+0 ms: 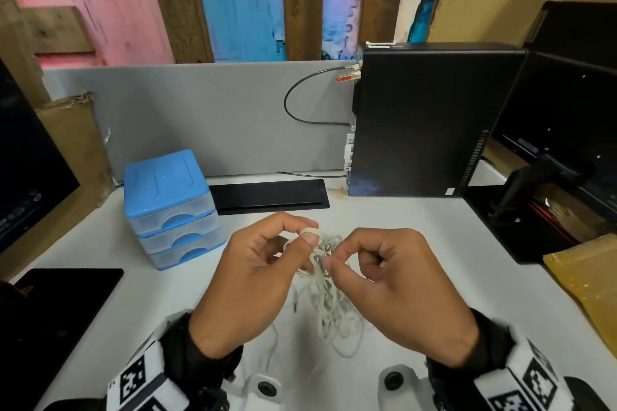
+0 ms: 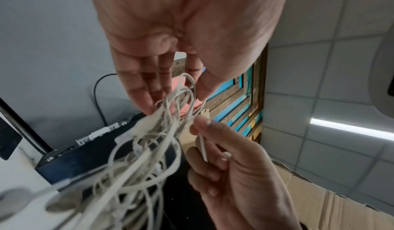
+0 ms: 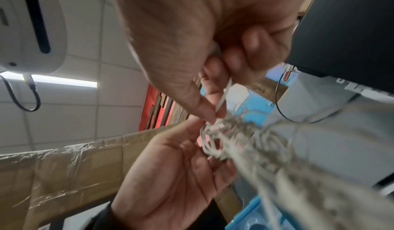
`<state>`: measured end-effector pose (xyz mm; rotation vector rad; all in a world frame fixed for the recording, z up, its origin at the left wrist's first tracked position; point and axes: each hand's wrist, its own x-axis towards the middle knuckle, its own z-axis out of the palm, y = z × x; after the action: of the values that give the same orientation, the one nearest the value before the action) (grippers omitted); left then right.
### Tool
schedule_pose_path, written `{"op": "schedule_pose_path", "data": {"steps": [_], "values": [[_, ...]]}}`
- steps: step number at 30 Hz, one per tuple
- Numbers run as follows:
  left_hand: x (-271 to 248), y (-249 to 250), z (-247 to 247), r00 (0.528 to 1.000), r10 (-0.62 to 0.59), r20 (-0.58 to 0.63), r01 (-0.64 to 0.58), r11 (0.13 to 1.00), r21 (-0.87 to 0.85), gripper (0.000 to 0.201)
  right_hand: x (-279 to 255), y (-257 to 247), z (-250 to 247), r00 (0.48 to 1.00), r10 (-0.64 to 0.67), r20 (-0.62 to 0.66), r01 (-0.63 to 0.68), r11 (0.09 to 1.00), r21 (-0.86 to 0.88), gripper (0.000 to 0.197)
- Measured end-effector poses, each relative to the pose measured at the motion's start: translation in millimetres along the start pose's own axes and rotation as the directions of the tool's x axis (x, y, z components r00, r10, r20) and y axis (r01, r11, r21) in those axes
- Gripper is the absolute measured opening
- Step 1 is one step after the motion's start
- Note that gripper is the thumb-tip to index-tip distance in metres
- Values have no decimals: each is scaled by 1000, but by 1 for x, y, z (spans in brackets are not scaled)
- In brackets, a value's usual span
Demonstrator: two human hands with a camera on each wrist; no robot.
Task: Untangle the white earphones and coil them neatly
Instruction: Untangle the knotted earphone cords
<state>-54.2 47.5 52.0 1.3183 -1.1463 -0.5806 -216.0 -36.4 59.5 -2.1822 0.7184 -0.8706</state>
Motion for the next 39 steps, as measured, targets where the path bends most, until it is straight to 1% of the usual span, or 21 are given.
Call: {"op": "schedule_pose_path", "data": {"steps": [3, 4, 5, 6, 8, 10, 12, 13, 15, 17, 21, 24, 27, 30, 32, 33, 35, 37, 39], "values": [[-1, 2, 1, 999, -32, -14, 32, 999, -39, 9, 0, 1, 3, 998, 33, -51, -33, 999, -7, 25], [-1, 1, 0, 998, -65, 10, 65, 996, -55, 15, 0, 1, 3, 998, 45, -52, -45, 999, -2, 26], [0, -2, -1, 993, -110, 42, 114, 990, -80, 25, 0, 1, 2, 998, 55, -44, -55, 998, 6, 26], [0, -4, -1, 984, -160, 81, 169, 977, -129, 29, 0, 1, 2, 998, 60, -31, -59, 998, 13, 26], [1, -6, 1, 960, -238, 148, 262, 949, -177, 24, -1, 0, 3, 998, 68, 2, -68, 998, 11, 25], [2, -7, 4, 953, -266, 147, 291, 939, -183, 31, -2, -2, 4, 997, 75, 20, -76, 997, 13, 23], [3, -6, 4, 954, -278, 108, 295, 934, -203, 43, -2, -2, 4, 996, 81, 22, -81, 996, 30, 23], [3, -4, 4, 957, -272, 101, 288, 934, -211, 45, -2, -2, 4, 996, 84, 24, -85, 995, 43, 23], [3, -1, 3, 967, -240, 86, 253, 942, -218, 42, -2, -2, 3, 996, 86, 26, -88, 993, 77, 23], [2, 1, 3, 979, -201, 43, 206, 957, -202, 40, -2, -2, 3, 996, 88, 13, -89, 988, 128, 22], [-4, 5, 8, 998, -53, -37, 47, 988, -145, 43, -4, -4, 8, 994, 93, -63, -76, 970, 230, 22], [-8, 6, 9, 996, 49, -81, -60, 988, -139, 31, -7, -7, 13, 985, 37, -168, 9, 965, 264, 22], [-10, 5, 8, 984, 131, -124, -146, 981, -126, 28, -9, -9, 19, 964, -36, -262, 112, 953, 281, 18], [-10, 6, 9, 968, 215, -126, -231, 964, -129, 28, -10, -7, 23, 947, -82, -311, 177, 941, 288, 17], [-11, 8, 8, 961, 260, -98, -272, 952, -140, 26, -11, -8, 23, 933, -115, -340, 217, 935, 279, 17], [-12, 9, 7, 960, 270, -72, -279, 944, -178, 23, -11, -9, 23, 926, -129, -355, 235, 933, 272, 17], [-14, 13, 5, 969, 249, -10, -240, 922, -305, 20, -11, -9, 23, 913, -147, -381, 259, 930, 262, 17], [-15, 14, 6, 981, 194, 10, -178, 919, -352, 31, -11, -8, 24, 910, -147, -387, 263, 927, 267, 17], [-13, 13, 8, 991, 133, -26, -135, 944, -302, 43, -12, -8, 25, 916, -130, -380, 248, 926, 283, 16]]}}
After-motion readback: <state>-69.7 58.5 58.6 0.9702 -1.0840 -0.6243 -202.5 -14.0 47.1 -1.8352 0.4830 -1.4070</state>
